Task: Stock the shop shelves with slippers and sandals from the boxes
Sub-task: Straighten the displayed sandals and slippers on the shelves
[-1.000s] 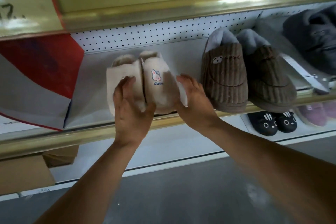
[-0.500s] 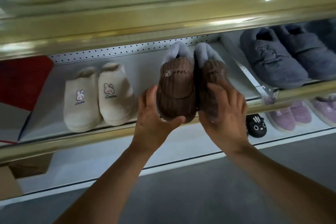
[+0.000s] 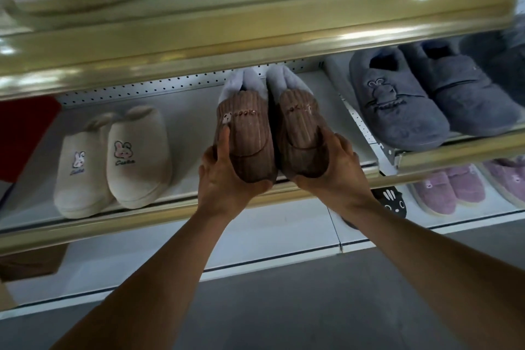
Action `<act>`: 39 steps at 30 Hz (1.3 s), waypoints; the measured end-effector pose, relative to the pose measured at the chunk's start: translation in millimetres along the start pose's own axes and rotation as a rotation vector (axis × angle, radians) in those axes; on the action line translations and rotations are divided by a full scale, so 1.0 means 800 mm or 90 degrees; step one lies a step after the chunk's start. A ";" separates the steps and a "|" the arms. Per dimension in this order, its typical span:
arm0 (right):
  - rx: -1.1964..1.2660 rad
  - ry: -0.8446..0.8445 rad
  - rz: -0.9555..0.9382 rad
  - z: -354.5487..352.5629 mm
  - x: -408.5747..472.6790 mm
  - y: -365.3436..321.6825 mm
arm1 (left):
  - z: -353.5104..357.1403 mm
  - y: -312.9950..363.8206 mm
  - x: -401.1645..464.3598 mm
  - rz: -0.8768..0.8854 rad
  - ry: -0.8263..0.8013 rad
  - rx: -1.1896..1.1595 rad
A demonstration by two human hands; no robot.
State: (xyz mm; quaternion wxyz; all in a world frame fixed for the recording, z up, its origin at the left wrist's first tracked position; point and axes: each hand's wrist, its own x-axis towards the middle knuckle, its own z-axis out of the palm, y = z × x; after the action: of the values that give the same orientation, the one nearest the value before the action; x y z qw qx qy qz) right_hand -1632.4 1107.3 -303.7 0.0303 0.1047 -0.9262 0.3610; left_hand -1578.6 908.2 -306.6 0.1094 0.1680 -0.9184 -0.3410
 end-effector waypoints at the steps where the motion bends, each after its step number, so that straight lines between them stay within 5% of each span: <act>1: -0.007 -0.004 -0.001 -0.002 0.007 0.004 | 0.005 0.005 0.004 -0.005 0.003 0.010; 9: -0.096 -0.009 0.008 0.002 0.021 0.022 | 0.028 0.023 0.017 -0.029 0.014 0.030; 31: -0.020 -0.043 0.029 -0.006 -0.003 0.019 | 0.018 0.021 0.005 -0.045 -0.015 -0.033; 39: 0.009 0.062 -0.108 -0.078 -0.049 0.030 | 0.016 0.091 -0.038 0.109 0.064 -0.116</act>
State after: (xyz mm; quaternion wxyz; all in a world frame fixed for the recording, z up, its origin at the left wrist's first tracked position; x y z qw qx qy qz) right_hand -1600.7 1173.4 -278.9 0.1051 0.1655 -0.9088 0.3683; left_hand -1571.6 979.5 -270.6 0.1986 0.0954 -0.8879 -0.4039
